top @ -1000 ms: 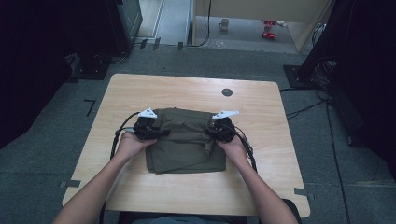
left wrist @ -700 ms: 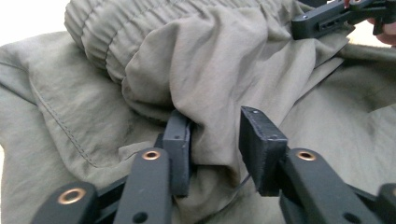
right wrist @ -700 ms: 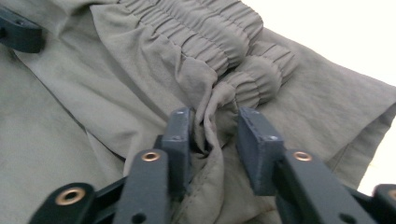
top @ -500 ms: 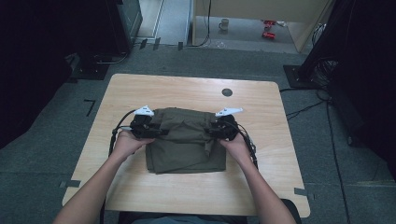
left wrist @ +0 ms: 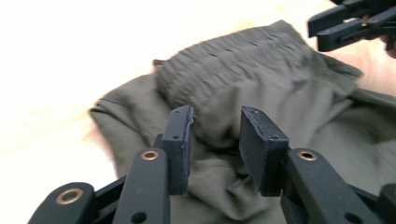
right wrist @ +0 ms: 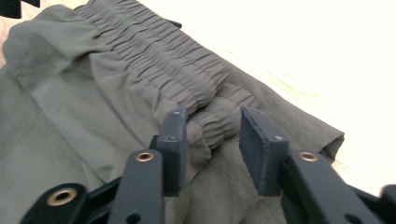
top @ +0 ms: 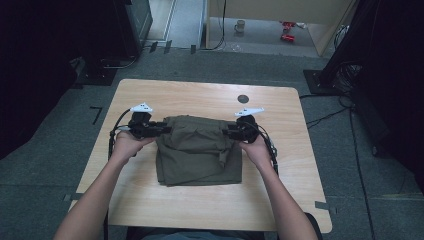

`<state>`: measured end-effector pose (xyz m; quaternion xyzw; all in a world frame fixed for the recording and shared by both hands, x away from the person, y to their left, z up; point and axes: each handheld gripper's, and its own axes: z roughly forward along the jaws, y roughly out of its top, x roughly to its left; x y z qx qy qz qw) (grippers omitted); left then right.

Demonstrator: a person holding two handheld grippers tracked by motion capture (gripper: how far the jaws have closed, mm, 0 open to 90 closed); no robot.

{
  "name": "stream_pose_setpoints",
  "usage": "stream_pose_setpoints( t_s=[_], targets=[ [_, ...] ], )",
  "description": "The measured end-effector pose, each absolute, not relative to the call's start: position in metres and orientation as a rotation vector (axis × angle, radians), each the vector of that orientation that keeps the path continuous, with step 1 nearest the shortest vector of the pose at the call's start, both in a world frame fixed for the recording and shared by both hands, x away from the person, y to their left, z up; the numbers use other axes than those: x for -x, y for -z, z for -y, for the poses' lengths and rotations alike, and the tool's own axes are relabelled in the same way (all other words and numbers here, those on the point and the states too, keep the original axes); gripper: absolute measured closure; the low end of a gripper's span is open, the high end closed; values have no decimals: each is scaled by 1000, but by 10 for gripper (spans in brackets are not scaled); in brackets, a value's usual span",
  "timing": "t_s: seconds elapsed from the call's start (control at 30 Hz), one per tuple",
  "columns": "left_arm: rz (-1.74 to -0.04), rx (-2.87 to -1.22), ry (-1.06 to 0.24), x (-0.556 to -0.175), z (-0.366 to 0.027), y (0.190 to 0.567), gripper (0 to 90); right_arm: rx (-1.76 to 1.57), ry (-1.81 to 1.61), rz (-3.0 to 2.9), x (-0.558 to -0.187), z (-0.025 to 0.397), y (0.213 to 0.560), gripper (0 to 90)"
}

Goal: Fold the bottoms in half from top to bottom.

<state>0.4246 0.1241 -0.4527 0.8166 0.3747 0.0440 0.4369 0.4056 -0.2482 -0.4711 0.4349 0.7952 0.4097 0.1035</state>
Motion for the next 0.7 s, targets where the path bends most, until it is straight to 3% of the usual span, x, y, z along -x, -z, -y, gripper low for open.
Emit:
stream_pose_setpoints(
  t_s=[0.37,0.47,0.7],
  targets=[
    [-977,-2021,-104,-451,-120,467,889,-1315,-1123,-2272,-425,250,483,853],
    [-977,-2039,-105,-452,-116,472,900,-1310,-1100,-2279,-428,248,489,895],
    [-969,-2097,-100,-453,-108,484,900,-1346,-1059,-2315,-431,246,502,899]
  ],
)
